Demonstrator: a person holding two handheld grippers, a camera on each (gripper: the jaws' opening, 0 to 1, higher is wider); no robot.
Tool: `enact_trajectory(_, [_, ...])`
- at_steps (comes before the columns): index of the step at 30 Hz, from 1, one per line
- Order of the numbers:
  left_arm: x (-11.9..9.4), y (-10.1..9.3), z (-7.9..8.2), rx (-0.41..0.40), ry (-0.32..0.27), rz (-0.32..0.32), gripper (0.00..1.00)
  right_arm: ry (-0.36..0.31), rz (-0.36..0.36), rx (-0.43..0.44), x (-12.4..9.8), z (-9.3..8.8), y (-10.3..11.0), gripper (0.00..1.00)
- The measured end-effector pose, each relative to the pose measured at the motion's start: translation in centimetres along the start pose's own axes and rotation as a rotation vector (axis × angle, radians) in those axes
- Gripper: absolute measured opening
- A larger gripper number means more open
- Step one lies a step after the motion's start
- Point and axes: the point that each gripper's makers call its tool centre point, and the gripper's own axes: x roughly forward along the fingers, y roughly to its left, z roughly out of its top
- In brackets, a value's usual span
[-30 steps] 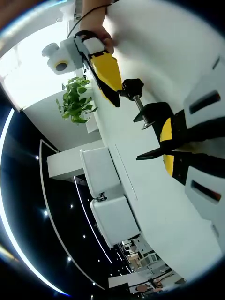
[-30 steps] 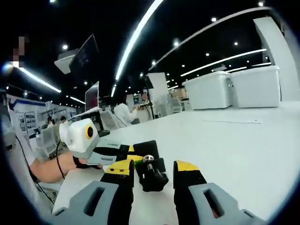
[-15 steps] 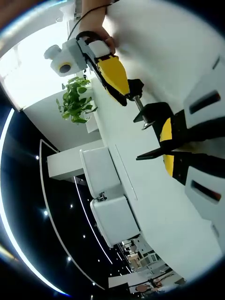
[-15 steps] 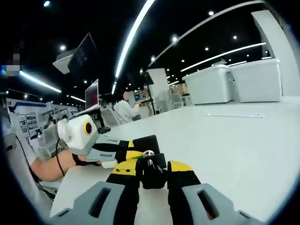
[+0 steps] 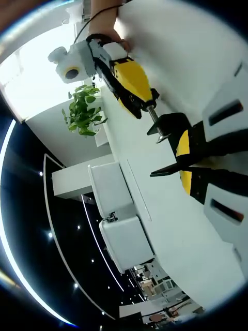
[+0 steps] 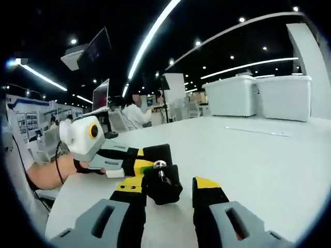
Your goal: Clamp the fixed fixture on the desktop, loosen the retaining clip, secure it to the edge of the desk, and tighten the retaining clip.
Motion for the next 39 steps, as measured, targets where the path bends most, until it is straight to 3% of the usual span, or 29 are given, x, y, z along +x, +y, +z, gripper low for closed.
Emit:
enact_trajectory(1, [0.0,0.0,0.0,0.001,0.000,0.000,0.07,0.018,0.009,-0.017,0.2,-0.4,0.2,0.34])
enact_trajectory(4, [0.0,0.0,0.0,0.001,-0.001,0.000,0.07,-0.021,0.030,0.005,0.1,0.6,0.9,0.27])
enact_trajectory(8, [0.0,0.0,0.0,-0.001,0.001,-0.002,0.07,-0.050,0.033,0.065,0.0,1.2,0.5,0.27])
enact_trajectory(14, [0.1,0.1,0.1,-0.001,0.000,-0.003,0.07,-0.060,0.031,0.030,0.1,1.2,0.7,0.27])
enact_trajectory(17, [0.2,0.1,0.0,0.000,0.000,-0.002,0.07,-0.077,0.023,-0.076,0.1,1.3,0.8,0.27])
enact_trajectory(21, [0.2,0.1,0.0,0.000,0.000,-0.002,0.07,-0.099,-0.004,-0.302,0.0,1.5,1.1,0.26])
enact_trajectory(25, [0.2,0.1,0.0,0.000,0.000,-0.002,0.07,-0.075,-0.046,-0.513,0.2,1.2,1.2,0.26])
enact_trajectory(27, [0.2,0.1,0.0,0.001,0.000,-0.002,0.07,-0.062,-0.064,-0.559,0.2,1.1,1.2,0.27])
enact_trajectory(29, [0.2,0.1,0.0,0.001,0.000,-0.003,0.07,-0.063,-0.067,-0.508,0.2,1.1,1.2,0.27])
enact_trajectory(31, [0.3,0.1,0.0,0.002,-0.001,-0.003,0.07,-0.057,-0.079,-0.366,0.0,1.0,0.8,0.28])
enact_trajectory(34, [0.2,0.0,0.0,0.006,-0.002,-0.005,0.07,-0.012,-0.103,-0.358,-0.4,1.1,0.4,0.31])
enact_trajectory(39, [0.1,-0.1,0.1,0.023,-0.006,-0.011,0.09,0.123,-0.136,-0.450,-2.0,1.9,0.9,0.30])
